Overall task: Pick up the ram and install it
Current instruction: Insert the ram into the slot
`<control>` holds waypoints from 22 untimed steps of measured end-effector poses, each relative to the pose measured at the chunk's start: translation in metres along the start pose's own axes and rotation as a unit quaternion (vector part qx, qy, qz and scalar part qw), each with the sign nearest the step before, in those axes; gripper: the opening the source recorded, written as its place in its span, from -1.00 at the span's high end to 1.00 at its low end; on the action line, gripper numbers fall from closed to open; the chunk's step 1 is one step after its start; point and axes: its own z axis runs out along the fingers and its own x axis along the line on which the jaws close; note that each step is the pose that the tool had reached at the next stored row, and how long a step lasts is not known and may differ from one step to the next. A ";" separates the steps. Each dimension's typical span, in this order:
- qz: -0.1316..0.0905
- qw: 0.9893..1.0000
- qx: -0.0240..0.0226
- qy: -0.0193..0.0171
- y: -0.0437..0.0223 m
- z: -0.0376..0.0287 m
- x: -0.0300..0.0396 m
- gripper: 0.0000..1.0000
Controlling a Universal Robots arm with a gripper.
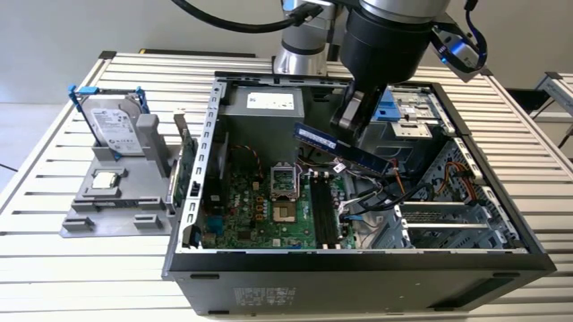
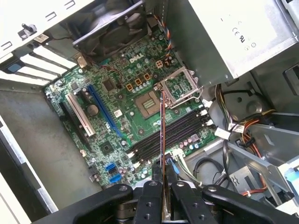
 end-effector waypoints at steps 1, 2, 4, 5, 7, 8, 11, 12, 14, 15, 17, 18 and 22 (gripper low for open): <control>0.001 1.000 0.000 0.000 0.0000 0.0000 0.0000 1.00; 0.003 1.000 0.000 0.000 0.0000 0.0000 0.0000 1.00; 0.006 1.000 0.000 0.000 0.0000 0.0000 0.0000 1.00; 0.007 1.000 0.000 0.000 0.0000 0.0000 0.0000 1.00; 0.009 1.000 0.000 0.000 0.0000 0.0000 0.0000 1.00; 0.010 1.000 0.000 0.000 0.0000 0.0000 0.0000 1.00; 0.012 1.000 0.000 0.000 0.0000 0.0000 0.0000 1.00; 0.013 1.000 0.000 0.000 0.0000 0.0000 0.0000 1.00; 0.014 1.000 0.000 0.000 0.0000 0.0000 0.0000 1.00; 0.015 1.000 0.000 0.000 0.0000 0.0000 0.0000 1.00; 0.017 1.000 0.000 0.000 0.0000 0.0000 0.0000 1.00; 0.018 1.000 0.000 0.000 0.0000 0.0000 0.0000 1.00; 0.022 1.000 -0.001 0.000 0.0000 0.0000 0.0000 1.00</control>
